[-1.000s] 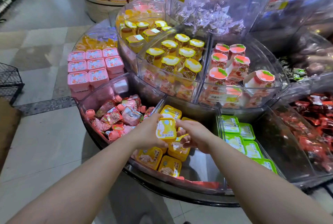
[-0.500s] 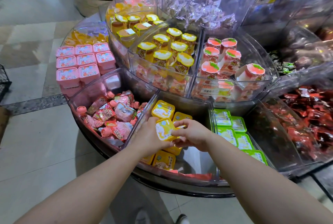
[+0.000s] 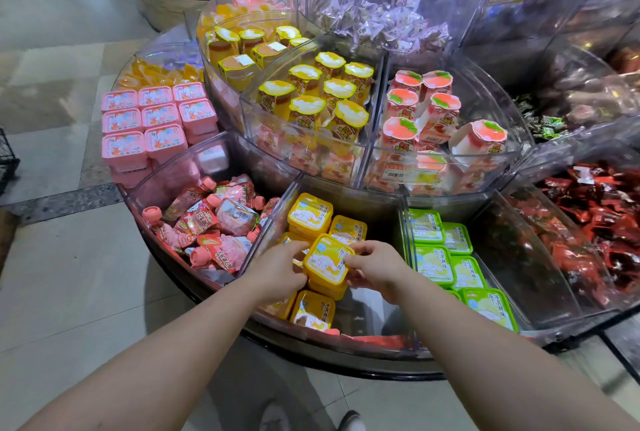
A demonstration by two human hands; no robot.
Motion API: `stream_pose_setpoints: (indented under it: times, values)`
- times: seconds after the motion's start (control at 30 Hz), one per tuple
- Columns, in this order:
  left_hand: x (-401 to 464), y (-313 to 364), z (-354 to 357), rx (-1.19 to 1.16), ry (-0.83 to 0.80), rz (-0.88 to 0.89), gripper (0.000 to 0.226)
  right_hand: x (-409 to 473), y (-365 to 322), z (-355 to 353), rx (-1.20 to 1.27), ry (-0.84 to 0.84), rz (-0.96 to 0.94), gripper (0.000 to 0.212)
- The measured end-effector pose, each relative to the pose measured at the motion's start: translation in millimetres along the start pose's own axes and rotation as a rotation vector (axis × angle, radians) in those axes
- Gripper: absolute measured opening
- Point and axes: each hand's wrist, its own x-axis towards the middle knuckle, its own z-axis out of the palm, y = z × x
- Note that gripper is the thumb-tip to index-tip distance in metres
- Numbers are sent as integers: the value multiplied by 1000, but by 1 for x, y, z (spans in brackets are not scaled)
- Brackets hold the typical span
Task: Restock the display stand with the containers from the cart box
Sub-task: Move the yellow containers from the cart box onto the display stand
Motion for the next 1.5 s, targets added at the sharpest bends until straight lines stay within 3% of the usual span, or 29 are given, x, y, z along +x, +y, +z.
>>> stream_pose_setpoints:
  times: [0.17, 0.37, 0.53, 0.67, 0.9, 0.97, 1.1, 1.2, 1.33, 1.4, 1.5]
  values:
    - [7, -9, -8, -79, 107, -34, 51, -14, 7, -10, -163, -129, -2, 34]
    - [11, -8, -3, -79, 100, -7, 49, -20, 28, 10, -114, -86, 80, 51]
    - [12, -10, -3, -49, 75, 17, 49, -23, 38, 17, -122, 14, 101, 38]
    - [8, -17, 2, 54, 17, 66, 48, -18, 45, 27, -90, 61, 104, 40]
    - [4, -32, 15, 478, 39, 250, 43, -19, 48, 31, -85, 72, 132, 35]
    - [3, -33, 19, 548, 68, 270, 41, -21, 44, 32, -231, 136, 62, 33]
    - [3, -33, 24, 596, 125, 284, 37, -24, 36, 32, -844, 366, -239, 46]
    - [6, -29, 24, 590, 104, 262, 45, -27, 34, 38, -1085, 232, -264, 66]
    - [14, 0, 14, 565, 178, 279, 49, -33, 29, 34, -1061, 223, -265, 66]
    - [22, 27, 9, 594, 245, 278, 43, -37, 16, 18, -971, 297, -317, 66]
    - [32, 75, 11, 677, 317, 298, 54, -48, -5, -24, -910, 461, -410, 65]
